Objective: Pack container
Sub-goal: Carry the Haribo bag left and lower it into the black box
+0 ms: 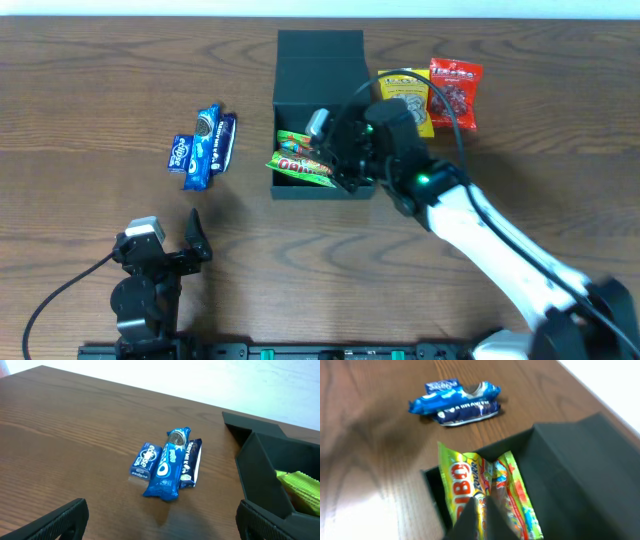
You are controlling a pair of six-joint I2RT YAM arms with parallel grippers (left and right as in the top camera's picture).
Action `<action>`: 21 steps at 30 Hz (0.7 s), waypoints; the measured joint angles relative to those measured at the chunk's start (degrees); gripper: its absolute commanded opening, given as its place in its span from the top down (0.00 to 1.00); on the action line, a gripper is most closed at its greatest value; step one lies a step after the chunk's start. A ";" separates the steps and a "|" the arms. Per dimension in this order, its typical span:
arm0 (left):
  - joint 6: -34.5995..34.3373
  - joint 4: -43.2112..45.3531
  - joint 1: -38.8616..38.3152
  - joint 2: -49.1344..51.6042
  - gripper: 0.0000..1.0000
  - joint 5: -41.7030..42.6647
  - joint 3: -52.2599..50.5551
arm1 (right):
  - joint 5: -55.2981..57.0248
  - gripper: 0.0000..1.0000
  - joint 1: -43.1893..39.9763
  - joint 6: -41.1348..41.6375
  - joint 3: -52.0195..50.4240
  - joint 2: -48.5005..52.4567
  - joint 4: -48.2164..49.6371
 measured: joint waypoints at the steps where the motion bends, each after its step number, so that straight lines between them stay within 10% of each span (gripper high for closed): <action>1: 0.00 0.00 0.00 0.00 0.05 0.00 0.00 | -0.04 0.99 0.00 0.72 0.00 2.05 1.46; 21: 0.00 0.00 0.00 0.00 0.05 0.00 0.00 | 0.92 0.99 0.13 5.99 0.66 16.65 1.73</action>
